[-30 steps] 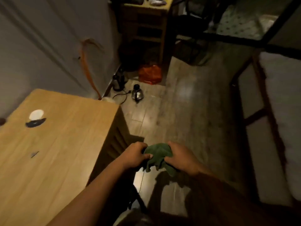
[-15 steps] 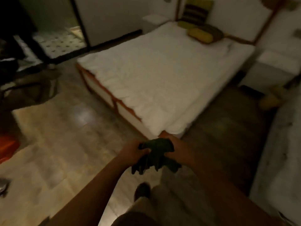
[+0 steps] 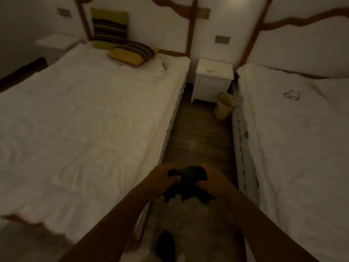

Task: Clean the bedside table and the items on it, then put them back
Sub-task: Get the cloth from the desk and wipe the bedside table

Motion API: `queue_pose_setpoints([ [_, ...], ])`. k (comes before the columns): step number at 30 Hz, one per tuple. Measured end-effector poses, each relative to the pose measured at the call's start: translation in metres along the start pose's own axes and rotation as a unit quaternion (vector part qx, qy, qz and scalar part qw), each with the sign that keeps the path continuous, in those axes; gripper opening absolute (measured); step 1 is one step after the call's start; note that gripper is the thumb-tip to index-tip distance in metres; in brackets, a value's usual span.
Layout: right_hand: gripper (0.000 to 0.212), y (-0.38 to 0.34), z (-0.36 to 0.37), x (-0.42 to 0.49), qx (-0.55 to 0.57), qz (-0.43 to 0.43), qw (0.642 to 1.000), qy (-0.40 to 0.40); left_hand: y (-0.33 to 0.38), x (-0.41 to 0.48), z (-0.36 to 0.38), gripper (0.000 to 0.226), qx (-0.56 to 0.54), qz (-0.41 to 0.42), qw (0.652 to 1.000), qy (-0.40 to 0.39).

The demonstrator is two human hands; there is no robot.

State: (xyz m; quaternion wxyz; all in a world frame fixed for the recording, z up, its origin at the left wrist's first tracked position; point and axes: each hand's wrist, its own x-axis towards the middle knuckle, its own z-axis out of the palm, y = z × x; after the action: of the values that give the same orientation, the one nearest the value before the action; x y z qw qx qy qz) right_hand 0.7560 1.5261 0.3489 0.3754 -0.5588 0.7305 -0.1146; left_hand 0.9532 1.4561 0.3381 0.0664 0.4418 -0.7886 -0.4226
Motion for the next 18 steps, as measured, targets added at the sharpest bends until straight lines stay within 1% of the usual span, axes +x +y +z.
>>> queue_pose_setpoints([
  [3,0.043,0.010,-0.055,0.045,0.034,0.013,0.997,0.070,0.032,0.085,-0.023,0.014,0.034,0.040,0.998,-0.025],
  [4,0.044,0.012,-0.070,0.058,0.040,0.005,0.996,0.075,0.039,0.109,-0.029,0.014,0.041,0.049,0.998,-0.028],
  [7,0.039,0.027,-0.107,0.112,0.034,-0.002,0.997,0.072,0.058,0.183,-0.044,0.014,0.055,0.065,0.996,-0.032],
  [10,0.038,0.048,-0.143,0.174,0.062,0.015,0.994,0.083,0.068,0.263,-0.053,0.017,0.077,0.062,0.994,-0.044],
  [12,0.043,0.067,-0.174,0.223,0.080,0.030,0.993,0.081,0.077,0.325,-0.060,0.015,0.093,0.066,0.992,-0.055],
  [14,0.055,0.083,-0.206,0.266,0.108,0.046,0.989,0.087,0.089,0.379,-0.070,0.014,0.099,0.068,0.991,-0.066],
  [16,0.065,0.099,-0.244,0.315,0.122,0.051,0.988,0.083,0.105,0.438,-0.082,0.013,0.104,0.063,0.991,-0.061],
  [17,0.064,0.105,-0.262,0.337,0.125,0.050,0.988,0.078,0.112,0.465,-0.089,0.013,0.107,0.057,0.991,-0.056],
  [18,0.058,0.110,-0.280,0.360,0.124,0.048,0.988,0.073,0.120,0.491,-0.096,0.013,0.108,0.051,0.991,-0.053],
])
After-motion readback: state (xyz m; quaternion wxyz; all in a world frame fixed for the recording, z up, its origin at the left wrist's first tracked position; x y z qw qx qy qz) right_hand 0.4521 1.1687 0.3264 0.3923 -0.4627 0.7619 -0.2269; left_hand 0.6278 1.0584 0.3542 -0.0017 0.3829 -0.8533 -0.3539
